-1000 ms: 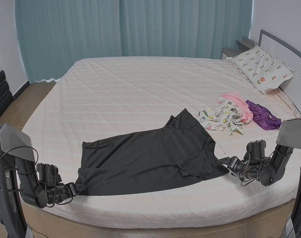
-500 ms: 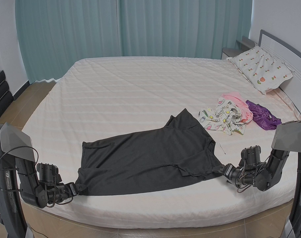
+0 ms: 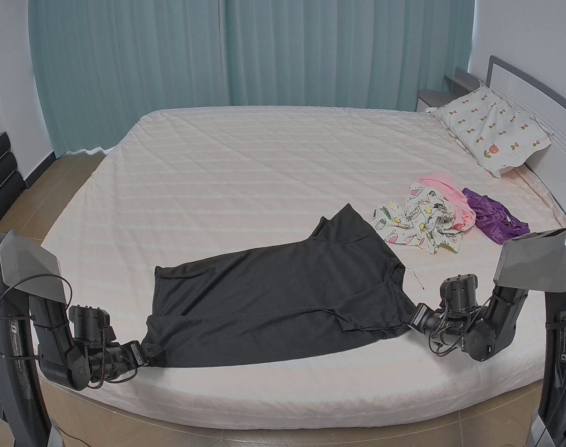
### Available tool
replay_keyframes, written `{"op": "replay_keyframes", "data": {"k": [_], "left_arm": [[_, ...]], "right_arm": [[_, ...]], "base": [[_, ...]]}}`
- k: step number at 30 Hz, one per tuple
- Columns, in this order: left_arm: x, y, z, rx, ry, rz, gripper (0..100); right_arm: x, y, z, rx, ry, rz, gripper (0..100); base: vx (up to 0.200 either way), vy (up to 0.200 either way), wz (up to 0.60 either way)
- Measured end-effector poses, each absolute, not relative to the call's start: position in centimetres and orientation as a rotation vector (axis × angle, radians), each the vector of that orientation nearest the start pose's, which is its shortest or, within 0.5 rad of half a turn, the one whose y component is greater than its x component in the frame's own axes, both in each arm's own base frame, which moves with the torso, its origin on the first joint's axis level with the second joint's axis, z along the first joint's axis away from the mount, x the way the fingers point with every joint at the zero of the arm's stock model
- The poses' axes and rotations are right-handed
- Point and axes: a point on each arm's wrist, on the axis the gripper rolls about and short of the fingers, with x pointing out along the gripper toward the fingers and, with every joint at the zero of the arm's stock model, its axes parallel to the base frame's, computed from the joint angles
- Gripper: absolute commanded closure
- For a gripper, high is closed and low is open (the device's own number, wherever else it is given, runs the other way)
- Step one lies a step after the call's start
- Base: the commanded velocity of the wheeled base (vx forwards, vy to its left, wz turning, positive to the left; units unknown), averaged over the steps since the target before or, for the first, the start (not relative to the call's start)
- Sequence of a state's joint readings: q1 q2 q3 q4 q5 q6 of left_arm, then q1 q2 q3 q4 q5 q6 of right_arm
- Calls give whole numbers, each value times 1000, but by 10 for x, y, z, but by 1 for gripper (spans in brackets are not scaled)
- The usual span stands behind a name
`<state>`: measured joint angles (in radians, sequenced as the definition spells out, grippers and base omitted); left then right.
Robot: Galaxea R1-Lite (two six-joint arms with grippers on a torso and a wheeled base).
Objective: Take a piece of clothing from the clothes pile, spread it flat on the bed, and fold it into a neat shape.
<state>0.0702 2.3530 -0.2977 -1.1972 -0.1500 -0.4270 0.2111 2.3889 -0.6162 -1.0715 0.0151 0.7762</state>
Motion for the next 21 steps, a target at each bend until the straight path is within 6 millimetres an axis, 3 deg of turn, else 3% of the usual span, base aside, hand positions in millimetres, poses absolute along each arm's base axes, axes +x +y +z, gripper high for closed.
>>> {"op": "replay_keyframes", "data": {"k": [7,21], "left_arm": [[264,15,-54,-495,857,110,0],[264,15,-54,-496,855,111,0]], "right_arm": [[322,73,-52,656,765,-78,100],[299,56,-33,580,807,-90,100]], "base": [[0,0,0],[0,0,0]]}}
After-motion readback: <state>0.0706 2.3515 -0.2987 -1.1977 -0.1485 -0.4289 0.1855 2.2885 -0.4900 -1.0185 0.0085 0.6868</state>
